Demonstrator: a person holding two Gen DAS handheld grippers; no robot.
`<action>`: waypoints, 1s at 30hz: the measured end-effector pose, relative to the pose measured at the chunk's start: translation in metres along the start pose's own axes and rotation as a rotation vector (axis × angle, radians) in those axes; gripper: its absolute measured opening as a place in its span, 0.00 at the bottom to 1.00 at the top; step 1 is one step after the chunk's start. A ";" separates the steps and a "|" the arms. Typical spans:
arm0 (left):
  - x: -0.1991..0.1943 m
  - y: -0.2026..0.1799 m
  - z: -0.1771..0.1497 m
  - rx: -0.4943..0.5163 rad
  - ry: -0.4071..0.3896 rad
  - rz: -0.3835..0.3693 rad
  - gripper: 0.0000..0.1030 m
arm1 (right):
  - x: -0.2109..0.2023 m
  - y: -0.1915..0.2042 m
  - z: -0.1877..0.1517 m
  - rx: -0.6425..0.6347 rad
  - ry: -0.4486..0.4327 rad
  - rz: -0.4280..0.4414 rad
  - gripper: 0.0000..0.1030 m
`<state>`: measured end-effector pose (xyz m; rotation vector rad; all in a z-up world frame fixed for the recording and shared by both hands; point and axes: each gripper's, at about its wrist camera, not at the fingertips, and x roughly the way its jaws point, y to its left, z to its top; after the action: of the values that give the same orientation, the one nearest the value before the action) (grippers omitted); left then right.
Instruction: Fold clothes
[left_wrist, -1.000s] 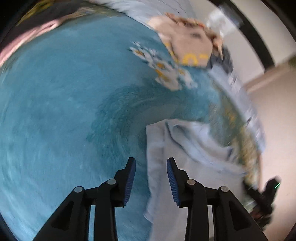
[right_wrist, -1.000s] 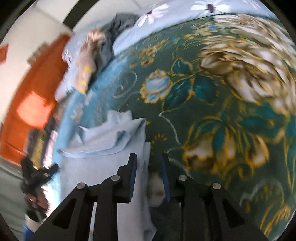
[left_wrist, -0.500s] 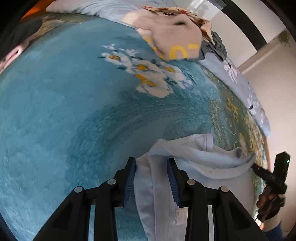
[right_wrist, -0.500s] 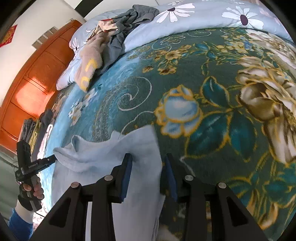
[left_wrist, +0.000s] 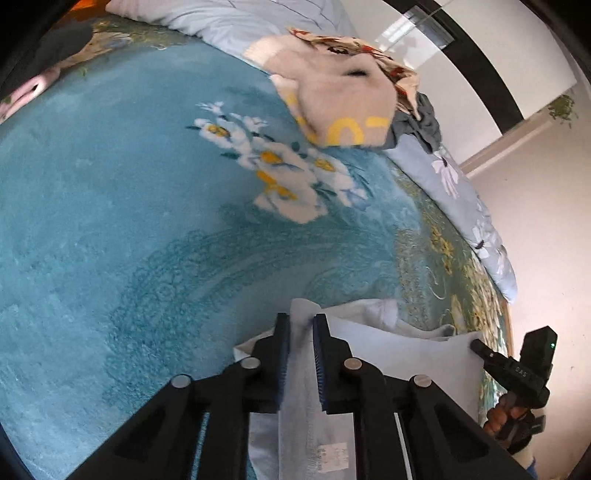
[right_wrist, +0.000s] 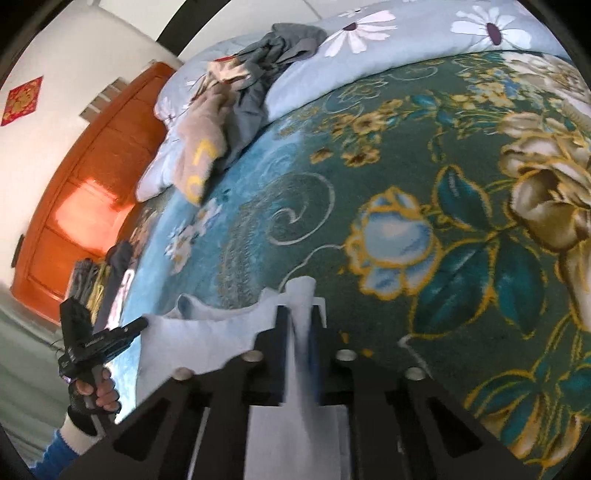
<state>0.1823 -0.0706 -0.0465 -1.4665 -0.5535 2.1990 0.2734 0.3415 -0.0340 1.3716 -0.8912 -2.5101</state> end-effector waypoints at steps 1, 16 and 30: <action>0.000 0.000 0.000 0.000 0.000 0.000 0.04 | -0.001 0.002 0.000 -0.002 -0.003 -0.001 0.06; -0.028 -0.005 0.023 0.005 -0.118 -0.028 0.03 | -0.010 -0.004 0.023 0.094 -0.094 0.090 0.03; -0.017 0.029 0.018 -0.152 -0.038 0.035 0.08 | 0.005 -0.037 0.020 0.196 -0.067 -0.010 0.05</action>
<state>0.1673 -0.1055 -0.0426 -1.5226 -0.7276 2.2591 0.2602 0.3777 -0.0504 1.3542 -1.1747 -2.5466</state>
